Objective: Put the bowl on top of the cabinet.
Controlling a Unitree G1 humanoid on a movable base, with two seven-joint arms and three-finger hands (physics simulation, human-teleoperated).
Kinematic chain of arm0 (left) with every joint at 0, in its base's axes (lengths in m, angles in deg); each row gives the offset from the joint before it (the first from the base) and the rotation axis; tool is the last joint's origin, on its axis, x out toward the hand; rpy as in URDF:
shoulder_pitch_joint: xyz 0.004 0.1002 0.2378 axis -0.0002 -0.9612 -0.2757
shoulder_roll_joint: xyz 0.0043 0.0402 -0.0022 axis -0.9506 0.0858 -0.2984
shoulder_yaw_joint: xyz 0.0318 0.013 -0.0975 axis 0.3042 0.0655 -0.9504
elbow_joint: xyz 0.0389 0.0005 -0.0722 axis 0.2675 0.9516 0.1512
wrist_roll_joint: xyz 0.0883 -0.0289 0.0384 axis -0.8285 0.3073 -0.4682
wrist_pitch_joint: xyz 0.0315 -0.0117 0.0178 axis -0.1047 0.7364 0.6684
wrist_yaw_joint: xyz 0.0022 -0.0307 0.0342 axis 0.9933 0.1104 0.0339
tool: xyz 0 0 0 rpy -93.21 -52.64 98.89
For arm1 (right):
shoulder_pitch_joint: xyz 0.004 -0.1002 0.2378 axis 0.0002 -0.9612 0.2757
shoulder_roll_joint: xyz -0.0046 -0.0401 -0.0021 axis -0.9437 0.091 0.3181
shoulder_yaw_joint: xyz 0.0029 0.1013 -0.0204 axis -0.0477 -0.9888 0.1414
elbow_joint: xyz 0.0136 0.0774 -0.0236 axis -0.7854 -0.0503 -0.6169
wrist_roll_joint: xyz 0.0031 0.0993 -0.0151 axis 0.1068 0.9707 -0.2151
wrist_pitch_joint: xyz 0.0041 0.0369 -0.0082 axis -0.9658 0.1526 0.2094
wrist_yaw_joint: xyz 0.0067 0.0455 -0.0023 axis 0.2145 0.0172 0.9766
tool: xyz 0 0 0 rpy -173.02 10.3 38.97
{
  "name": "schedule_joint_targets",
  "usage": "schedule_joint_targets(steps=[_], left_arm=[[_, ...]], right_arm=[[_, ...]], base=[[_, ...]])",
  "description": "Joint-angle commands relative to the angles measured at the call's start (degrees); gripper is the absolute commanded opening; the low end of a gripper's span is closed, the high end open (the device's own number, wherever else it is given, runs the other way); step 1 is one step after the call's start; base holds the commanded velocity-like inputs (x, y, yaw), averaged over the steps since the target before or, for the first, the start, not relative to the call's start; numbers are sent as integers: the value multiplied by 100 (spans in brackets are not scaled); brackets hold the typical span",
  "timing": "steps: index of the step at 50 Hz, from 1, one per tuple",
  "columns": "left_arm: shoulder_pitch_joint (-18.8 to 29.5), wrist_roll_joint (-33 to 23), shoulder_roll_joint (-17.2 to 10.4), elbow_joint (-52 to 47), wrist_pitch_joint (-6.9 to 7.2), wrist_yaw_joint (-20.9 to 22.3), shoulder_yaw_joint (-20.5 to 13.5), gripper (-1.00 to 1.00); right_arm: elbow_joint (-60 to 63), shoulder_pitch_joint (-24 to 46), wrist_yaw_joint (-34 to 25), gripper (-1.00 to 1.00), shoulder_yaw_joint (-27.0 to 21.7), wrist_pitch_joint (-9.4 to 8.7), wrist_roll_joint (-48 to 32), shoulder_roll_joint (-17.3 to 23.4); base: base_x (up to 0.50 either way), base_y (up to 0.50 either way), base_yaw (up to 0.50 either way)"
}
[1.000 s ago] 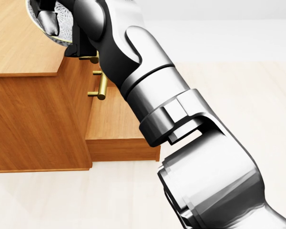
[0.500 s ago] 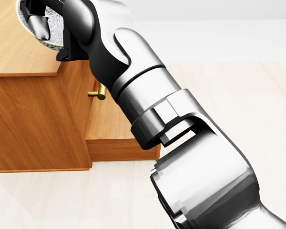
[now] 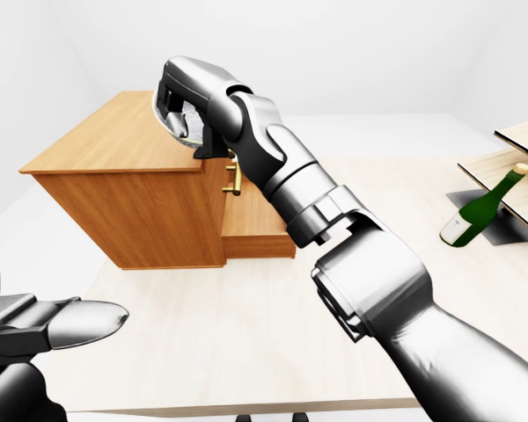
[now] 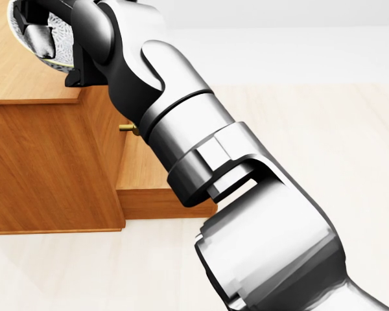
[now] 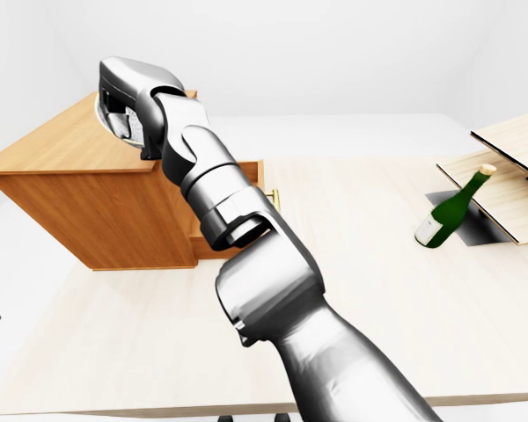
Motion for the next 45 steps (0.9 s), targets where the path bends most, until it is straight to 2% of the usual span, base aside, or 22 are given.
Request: schedule_joint_targets(steps=[1,27,45], left_arm=[[13,56,-24,-7,0,-31,-29,100],[37,347,-145,-11,0,-154,-230,100],[26,386,-179,-6,0,-196,-226,100]], right_arm=[[-26,156,64,-100,-35,0,-55,-124],[-196,122,270,-100,-8,0,7,-370],[-212,137,387,-100,-19,0,64,-413]], base=[[0,0,0],[0,0,0],[0,0,0]])
